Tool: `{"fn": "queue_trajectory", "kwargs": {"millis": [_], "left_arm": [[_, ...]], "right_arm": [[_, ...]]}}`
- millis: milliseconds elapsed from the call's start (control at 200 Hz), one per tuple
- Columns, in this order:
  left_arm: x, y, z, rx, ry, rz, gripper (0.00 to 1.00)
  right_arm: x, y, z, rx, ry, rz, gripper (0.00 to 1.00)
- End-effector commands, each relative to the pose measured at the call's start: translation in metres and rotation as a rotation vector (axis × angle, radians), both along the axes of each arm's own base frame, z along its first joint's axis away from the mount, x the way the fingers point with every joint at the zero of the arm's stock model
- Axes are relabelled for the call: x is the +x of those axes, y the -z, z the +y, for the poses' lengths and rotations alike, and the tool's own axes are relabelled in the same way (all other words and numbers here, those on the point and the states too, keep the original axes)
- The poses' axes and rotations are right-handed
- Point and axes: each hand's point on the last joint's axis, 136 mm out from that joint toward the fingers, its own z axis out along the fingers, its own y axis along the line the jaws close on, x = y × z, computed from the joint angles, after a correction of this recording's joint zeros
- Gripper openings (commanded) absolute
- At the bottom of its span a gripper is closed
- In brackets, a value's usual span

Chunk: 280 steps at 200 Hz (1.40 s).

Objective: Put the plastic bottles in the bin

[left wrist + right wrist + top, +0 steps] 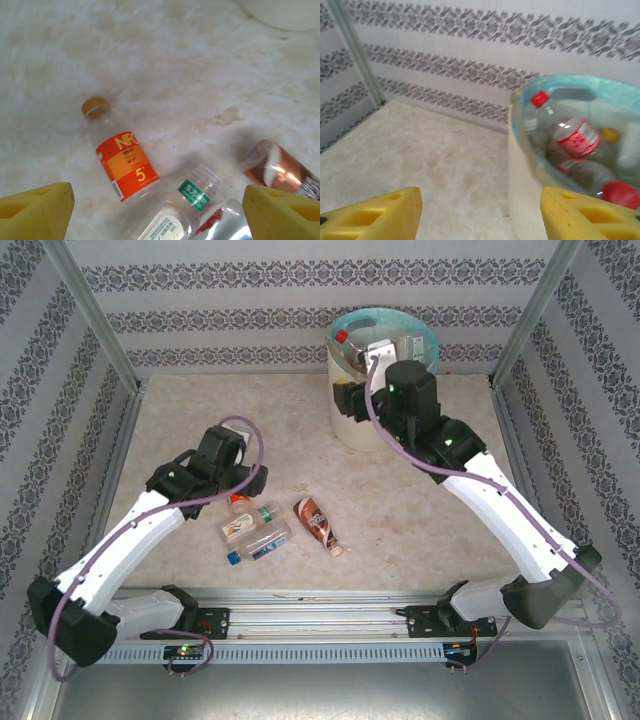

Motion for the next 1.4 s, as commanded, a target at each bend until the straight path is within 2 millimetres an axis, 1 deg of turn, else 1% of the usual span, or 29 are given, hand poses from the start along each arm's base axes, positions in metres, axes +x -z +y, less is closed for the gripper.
{"fn": "queue_trajectory", "kwargs": {"millis": [0, 100, 220, 420, 630, 799, 909, 1009, 1084, 1139, 1184, 1204, 1244, 1294, 1304, 1394], "left_arm": [[0.005, 0.029, 0.013, -0.153, -0.147, 0.106, 0.88], [0.014, 0.049, 0.025, -0.149, -0.206, 0.14, 0.88], [0.018, 0.075, 0.029, -0.167, -0.245, 0.211, 0.88], [0.023, 0.113, 0.02, -0.261, -0.251, 0.275, 0.86], [0.023, 0.146, 0.019, -0.238, -0.253, 0.347, 0.83], [0.023, 0.166, 0.016, -0.254, -0.262, 0.383, 0.75], [0.024, 0.169, 0.017, -0.258, -0.272, 0.374, 0.65], [0.026, 0.165, 0.018, -0.25, -0.273, 0.359, 0.59], [0.028, 0.157, 0.02, -0.246, -0.276, 0.336, 0.56], [0.03, 0.147, 0.022, -0.243, -0.276, 0.308, 0.55], [0.032, 0.134, 0.024, -0.244, -0.277, 0.27, 0.54], [0.033, 0.128, 0.024, -0.248, -0.269, 0.248, 0.51], [0.036, 0.111, 0.025, -0.254, -0.26, 0.194, 0.51], [0.04, 0.085, 0.024, -0.271, -0.236, 0.095, 0.5], [0.04, 0.08, 0.025, -0.275, -0.232, 0.076, 0.48], [0.041, 0.021, 0.02, -0.303, -0.146, -0.151, 0.41]], "right_arm": [[-0.008, -0.001, 0.007, 0.076, 0.016, -0.024, 0.66], [-0.019, 0.012, 0.01, 0.075, 0.003, 0.006, 0.66], [-0.029, 0.019, 0.007, 0.071, 0.009, 0.015, 0.67], [-0.039, 0.025, -0.006, 0.08, 0.038, 0.013, 0.67], [-0.047, 0.031, -0.018, 0.091, 0.062, 0.021, 0.67], [-0.05, 0.033, -0.023, 0.087, 0.07, 0.022, 0.67], [-0.053, 0.036, -0.025, 0.089, 0.069, 0.025, 0.67], [-0.054, 0.036, -0.027, 0.094, 0.072, 0.026, 0.67], [-0.056, 0.034, -0.028, 0.099, 0.074, 0.023, 0.67], [-0.057, 0.032, -0.029, 0.107, 0.074, 0.021, 0.67], [-0.059, 0.028, -0.03, 0.119, 0.071, 0.015, 0.67], [-0.06, 0.027, -0.03, 0.123, 0.069, 0.015, 0.67], [-0.061, 0.023, -0.031, 0.133, 0.067, 0.01, 0.67], [-0.063, 0.019, -0.032, 0.147, 0.064, 0.006, 0.66], [-0.063, 0.018, -0.032, 0.15, 0.062, 0.004, 0.66], [-0.068, 0.008, -0.032, 0.186, 0.044, -0.011, 0.66]]}}
